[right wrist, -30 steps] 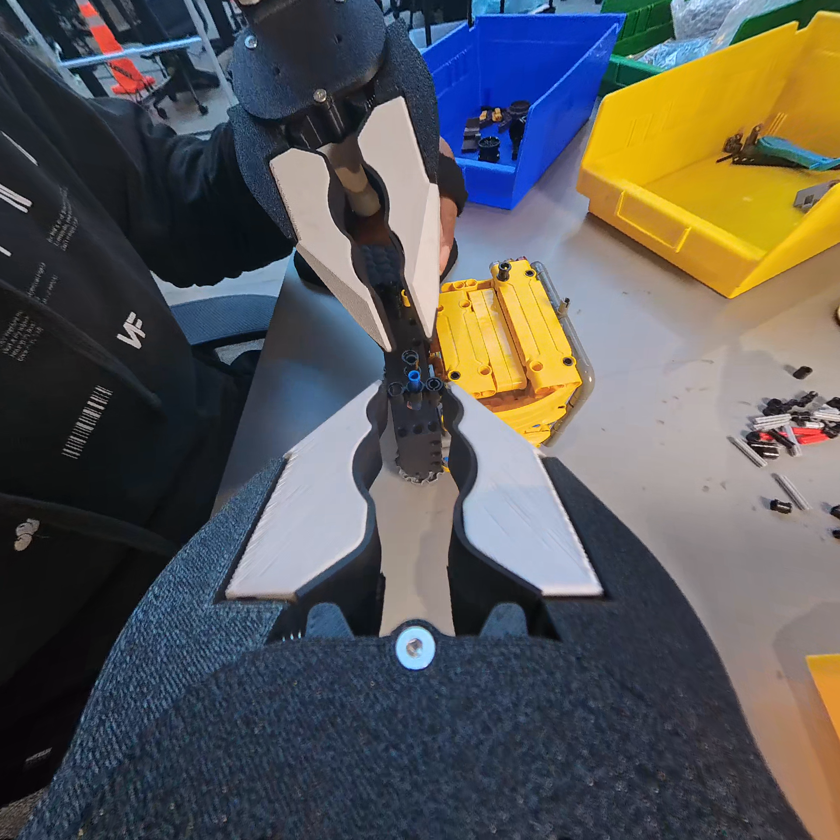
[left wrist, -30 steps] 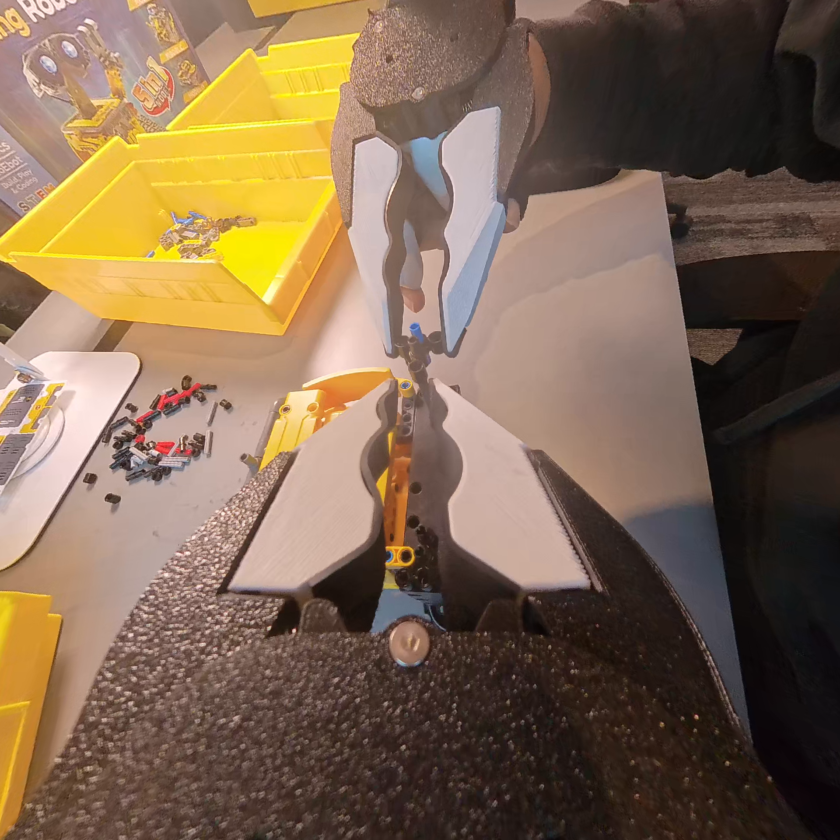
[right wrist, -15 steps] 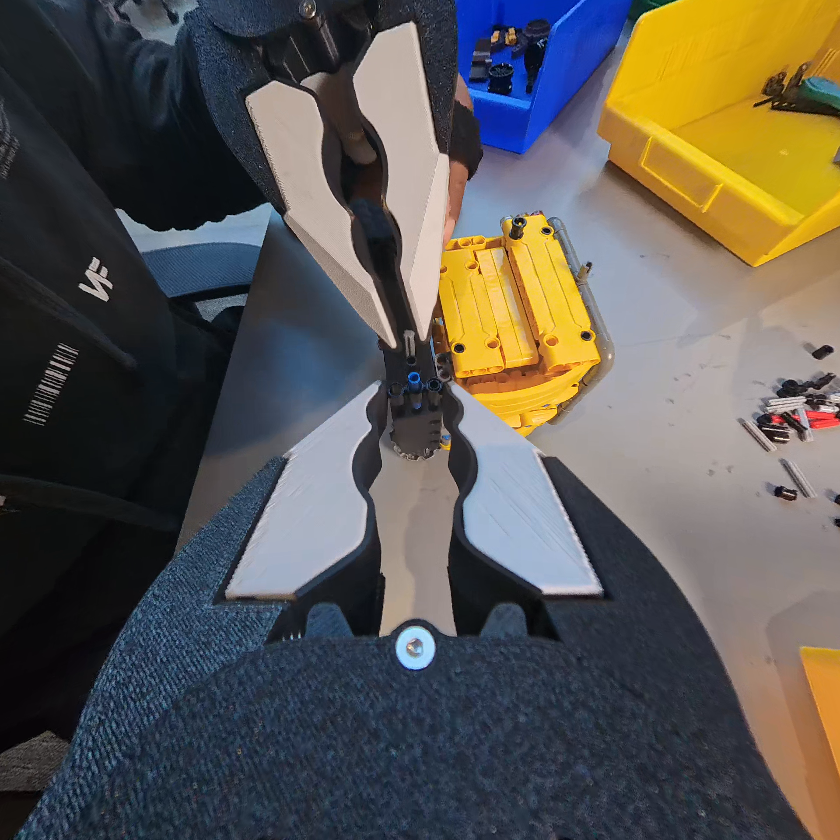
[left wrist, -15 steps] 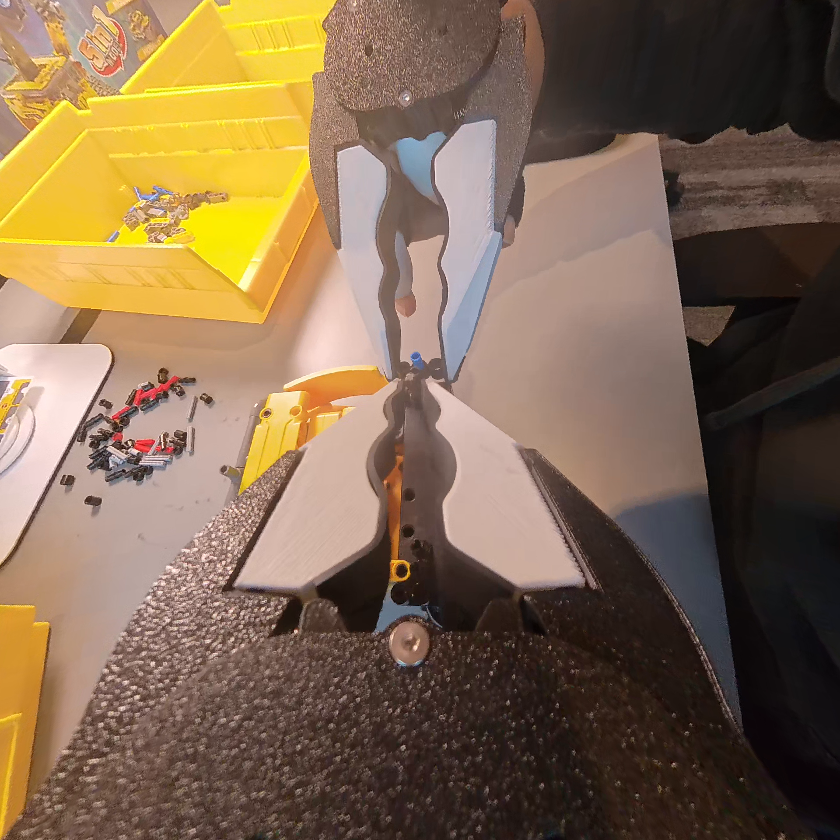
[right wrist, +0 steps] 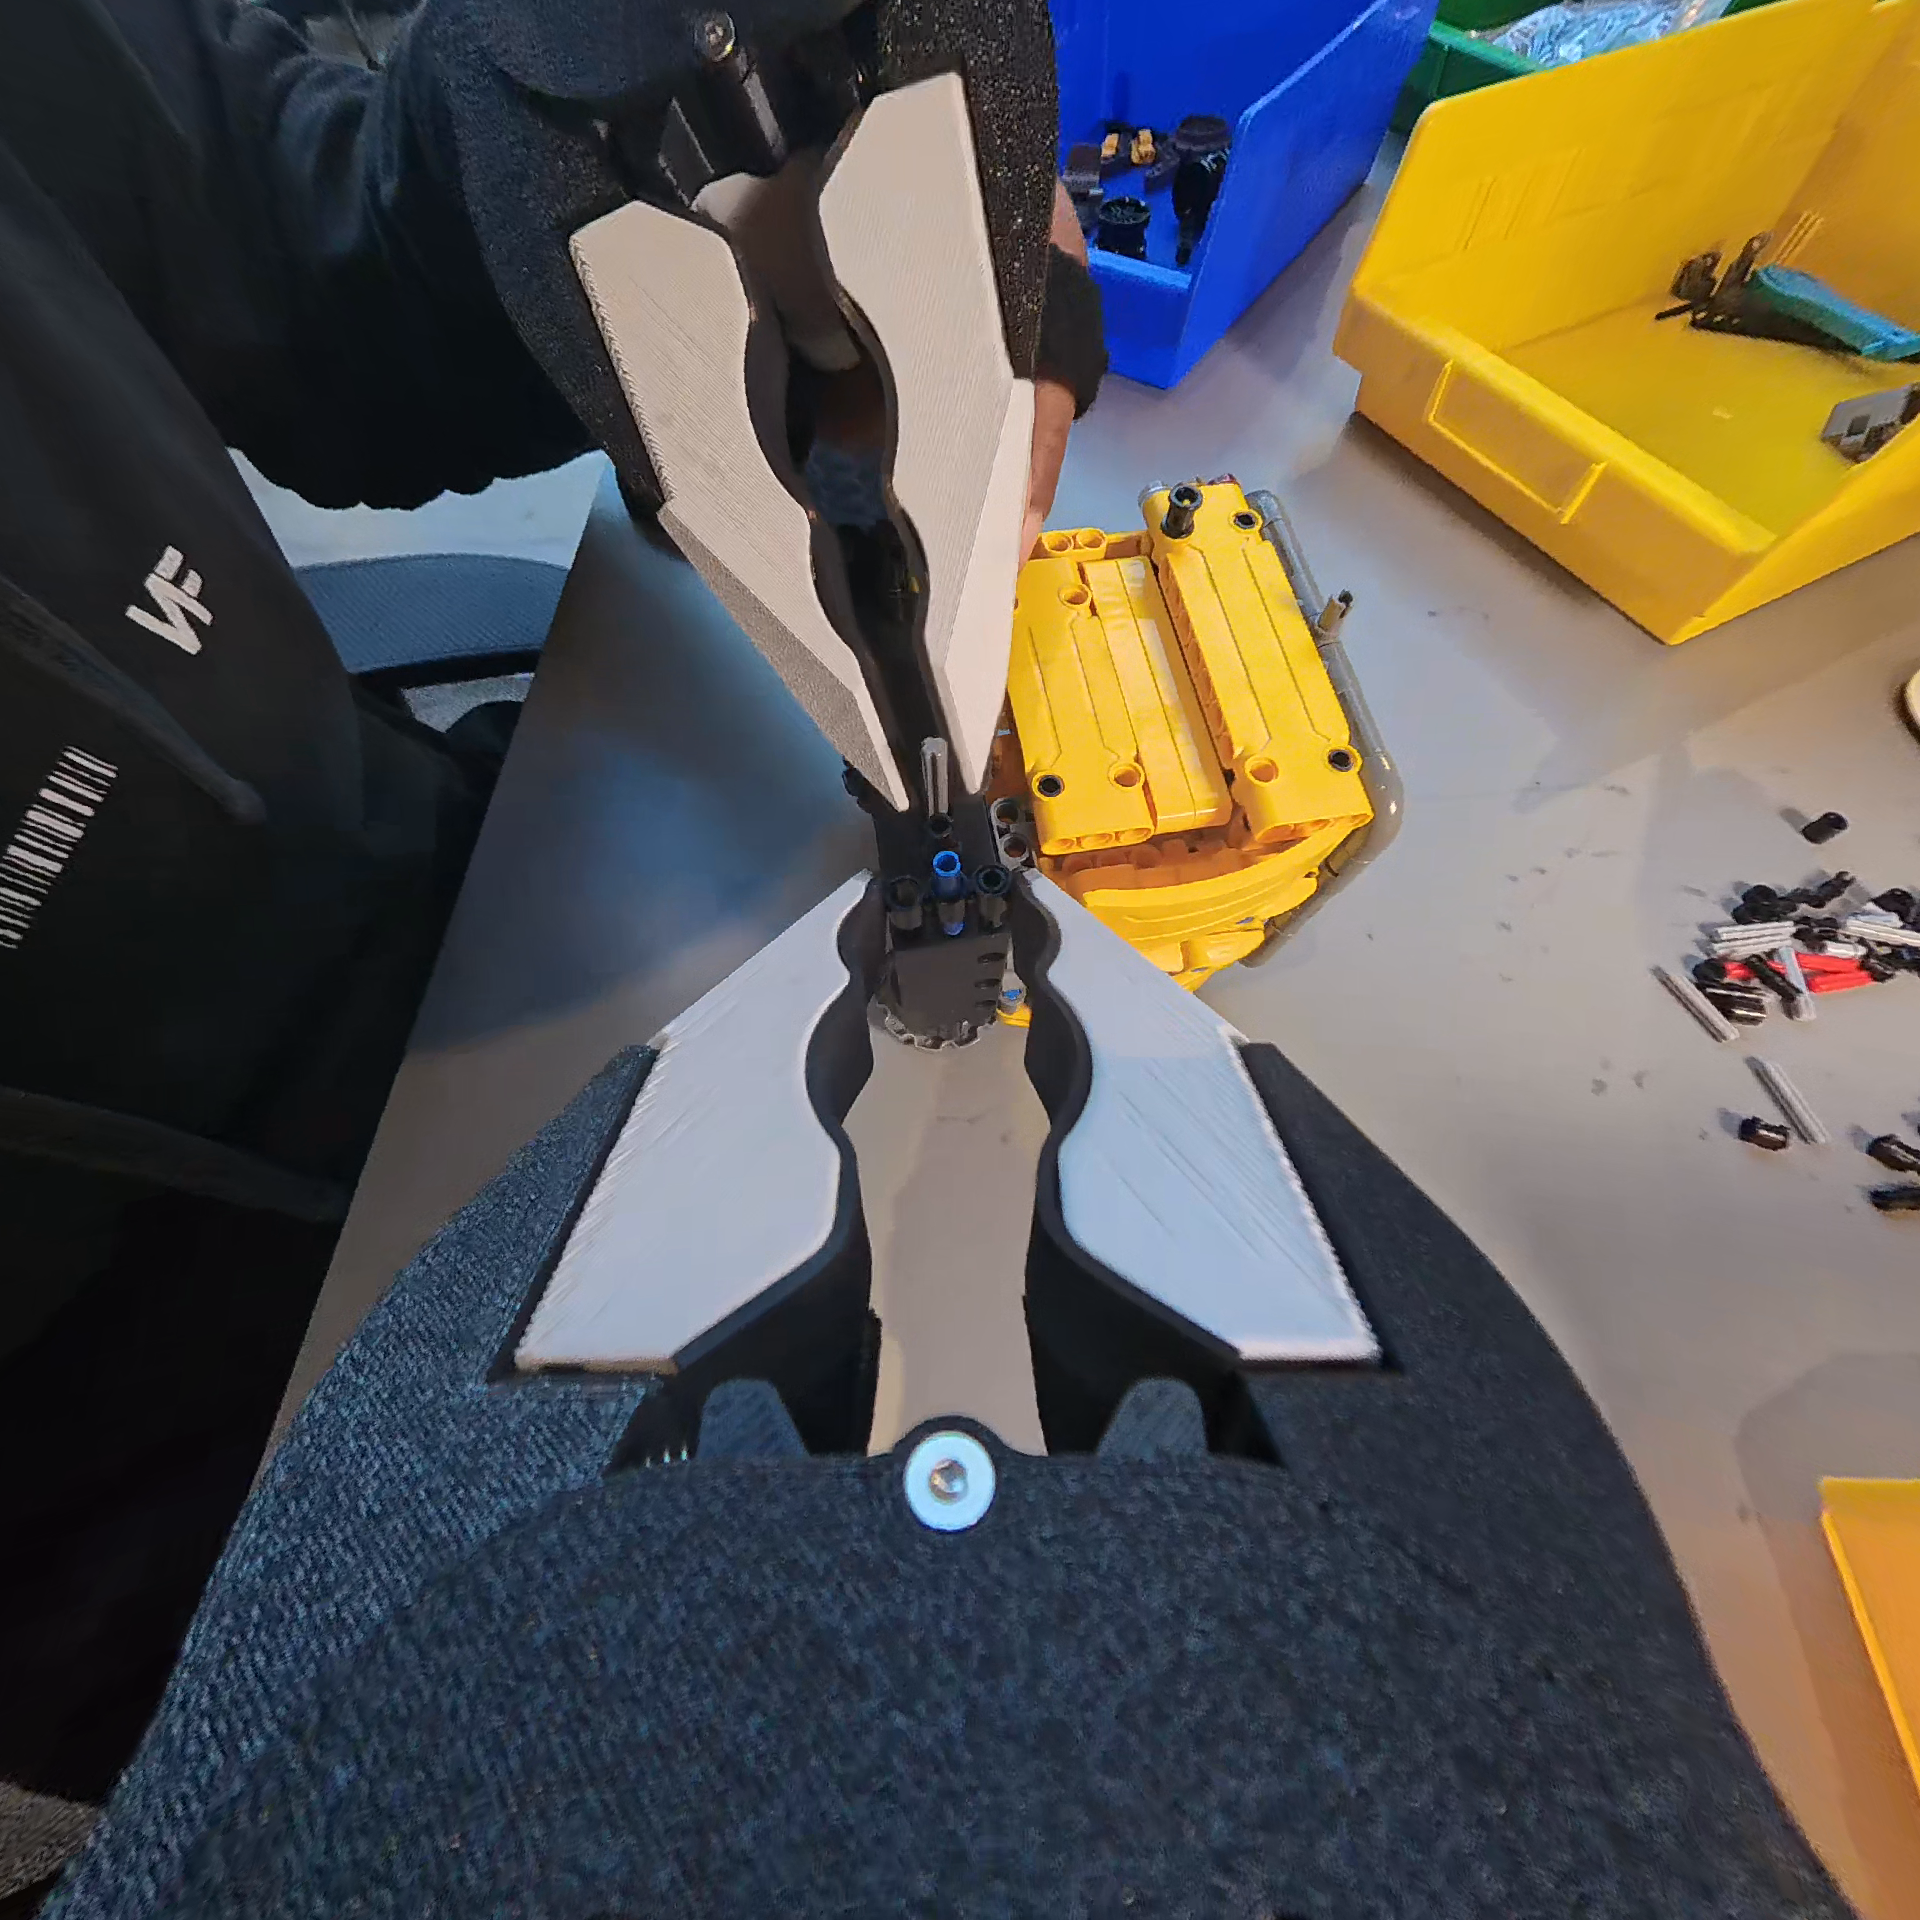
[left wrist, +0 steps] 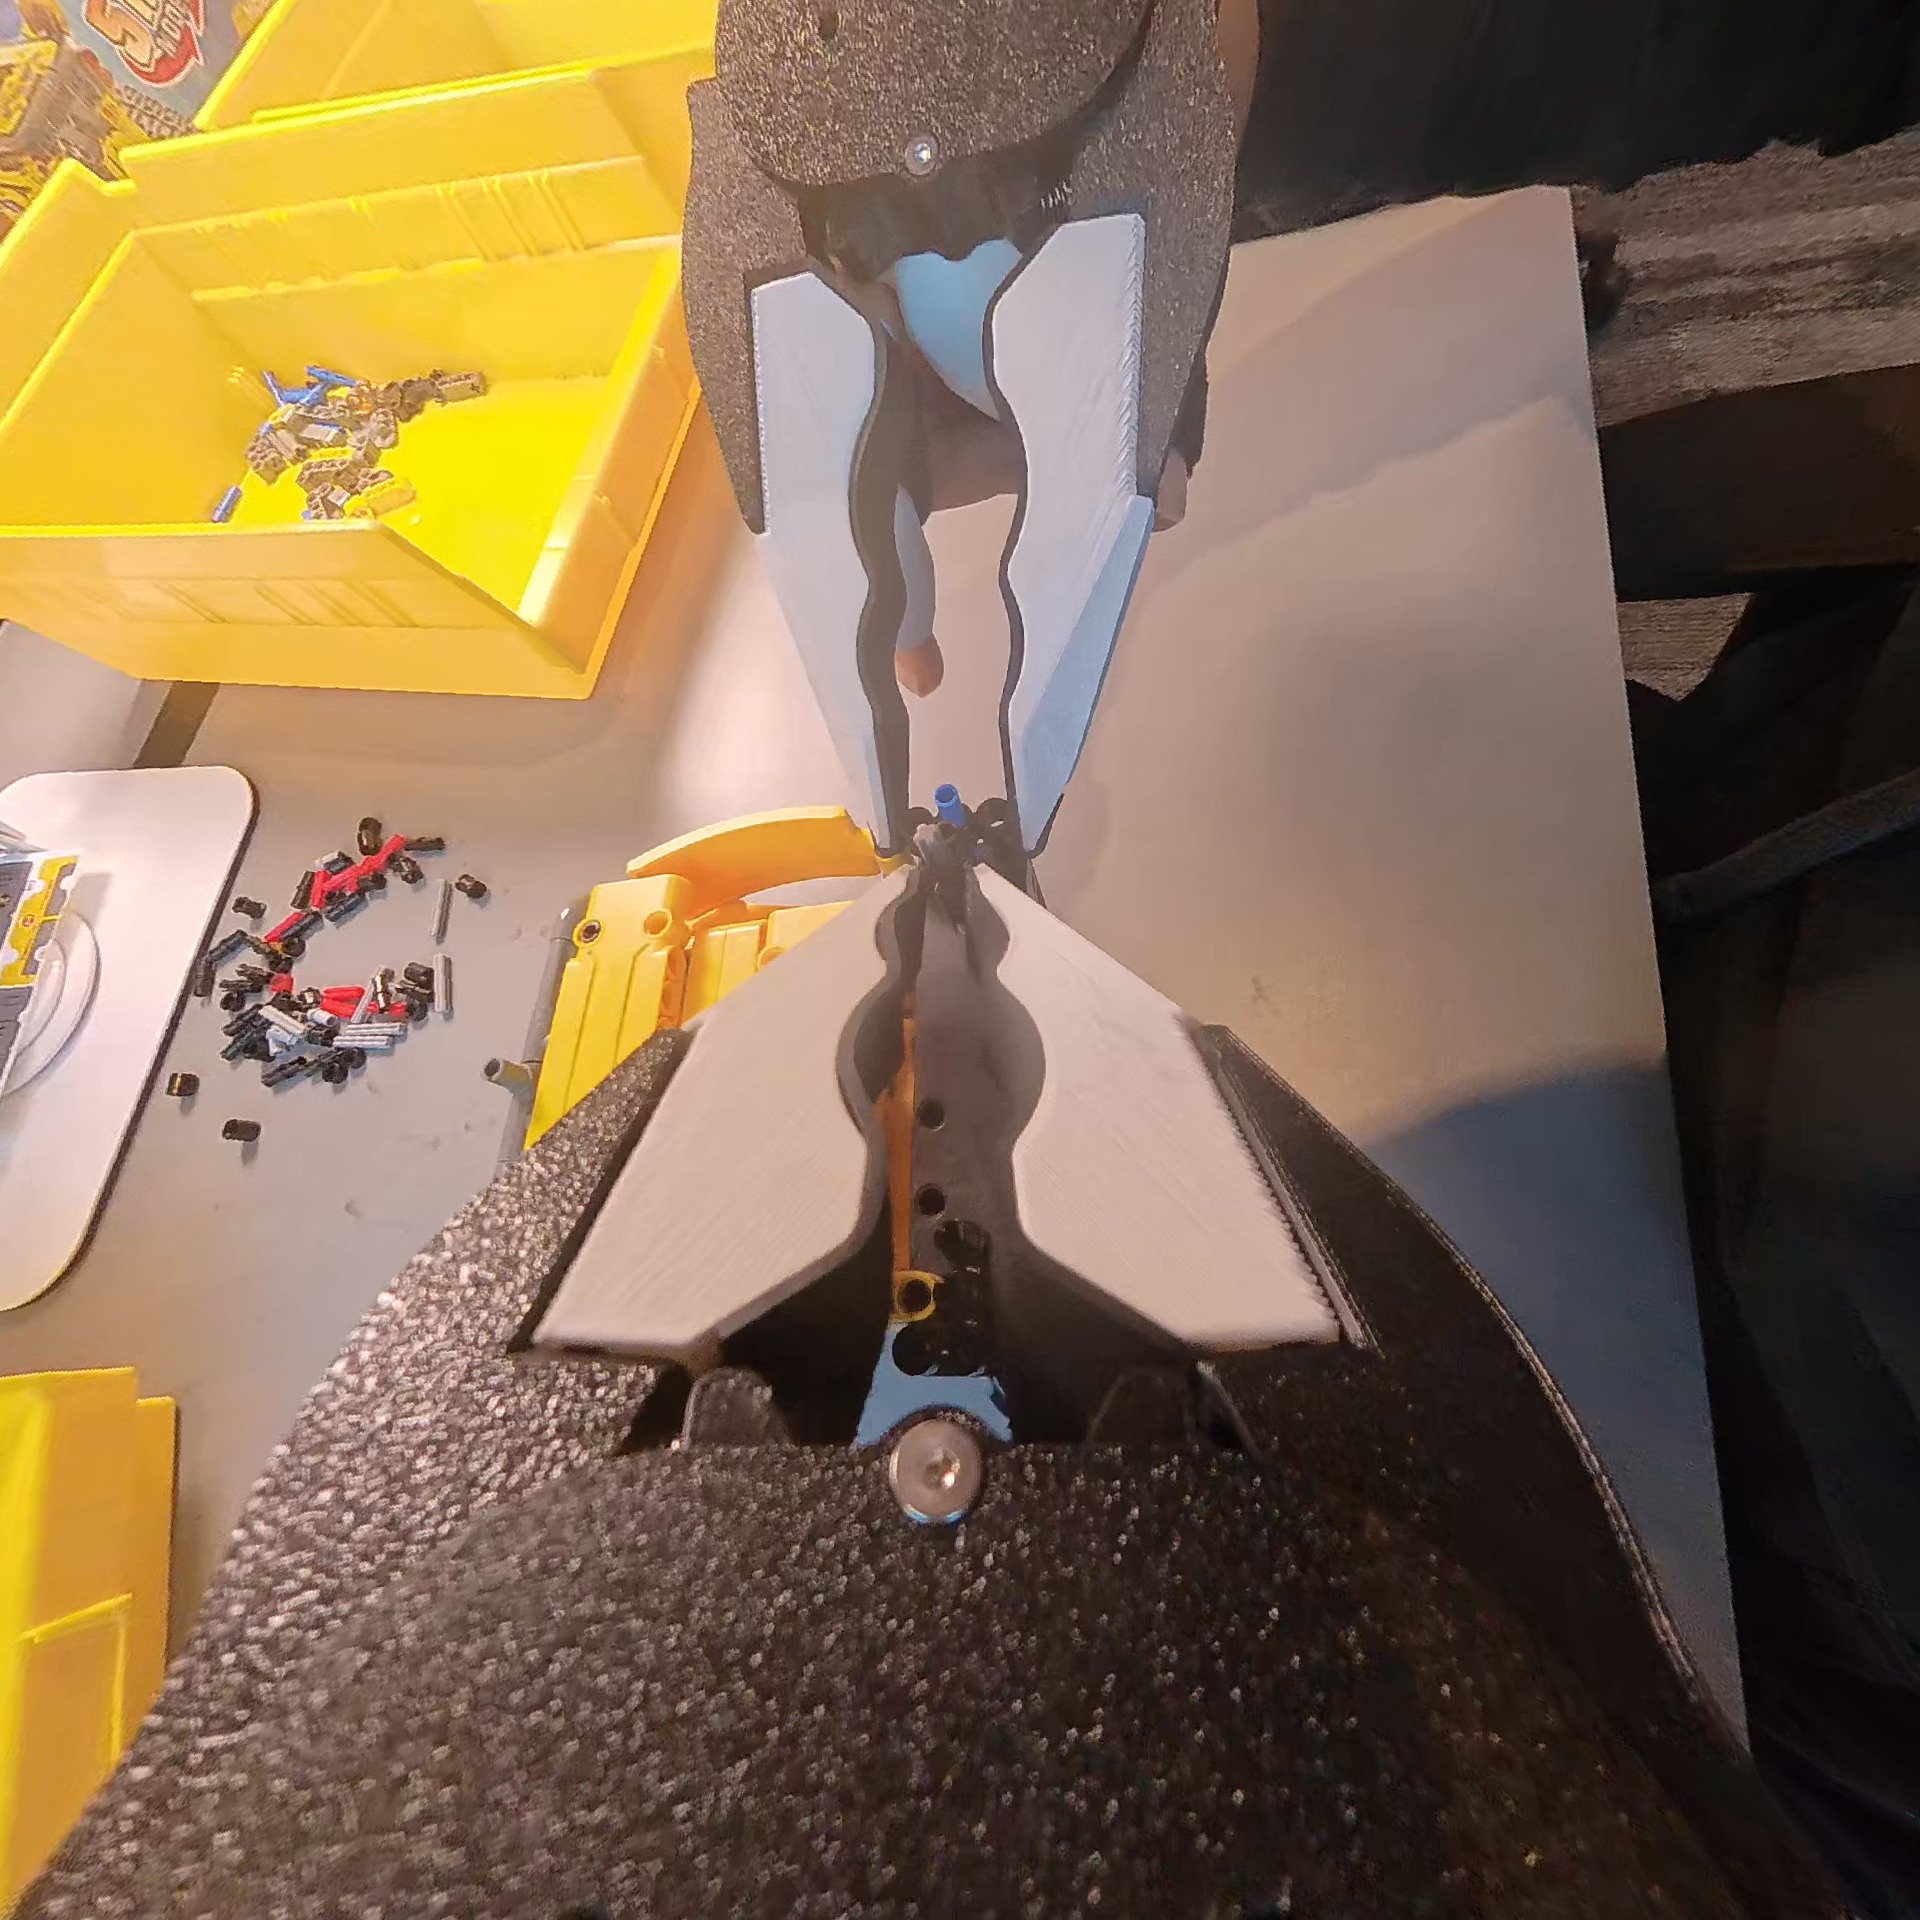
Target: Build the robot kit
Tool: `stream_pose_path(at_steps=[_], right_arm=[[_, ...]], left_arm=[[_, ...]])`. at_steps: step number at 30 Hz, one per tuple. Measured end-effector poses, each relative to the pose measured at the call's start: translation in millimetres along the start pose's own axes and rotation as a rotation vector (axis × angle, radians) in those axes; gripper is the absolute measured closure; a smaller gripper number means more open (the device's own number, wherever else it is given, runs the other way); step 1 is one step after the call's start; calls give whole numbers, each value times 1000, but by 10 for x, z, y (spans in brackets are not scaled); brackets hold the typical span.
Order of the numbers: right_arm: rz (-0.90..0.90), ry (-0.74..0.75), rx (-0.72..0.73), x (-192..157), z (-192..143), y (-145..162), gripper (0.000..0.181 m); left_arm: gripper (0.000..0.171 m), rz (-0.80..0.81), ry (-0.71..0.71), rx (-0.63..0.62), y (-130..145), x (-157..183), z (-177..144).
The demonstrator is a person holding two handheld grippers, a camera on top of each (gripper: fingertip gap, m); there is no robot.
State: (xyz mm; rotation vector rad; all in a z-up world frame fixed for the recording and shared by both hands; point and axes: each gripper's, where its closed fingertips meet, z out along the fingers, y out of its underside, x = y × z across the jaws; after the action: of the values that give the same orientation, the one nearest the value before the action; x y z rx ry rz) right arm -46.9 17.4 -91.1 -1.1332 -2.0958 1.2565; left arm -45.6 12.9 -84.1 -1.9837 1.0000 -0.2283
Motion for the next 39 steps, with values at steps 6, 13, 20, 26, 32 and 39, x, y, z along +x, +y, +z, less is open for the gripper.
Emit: stream_pose_path(at_steps=[6,13,20,26,32,39], right_arm=[[-1,8,20,1,0,1,157],[-14,10,27,-14,-13,8,152],[-47,35,-27,-10,-91,-66,147],[-80,70,-144,-2,-30,-47,156],[-81,84,-200,-27,-25,-18,169],[-49,60,-187,-74,-153,-35,163]], left_arm=[[141,-100,-86,142,-75,-157,-361],[102,-398,-28,234,464,-134,-647],[106,-375,-113,119,790,-29,-350],[121,-352,-169,145,768,-52,-287],[142,-308,-205,149,759,23,-310],[142,-186,-243,137,766,130,-301]])
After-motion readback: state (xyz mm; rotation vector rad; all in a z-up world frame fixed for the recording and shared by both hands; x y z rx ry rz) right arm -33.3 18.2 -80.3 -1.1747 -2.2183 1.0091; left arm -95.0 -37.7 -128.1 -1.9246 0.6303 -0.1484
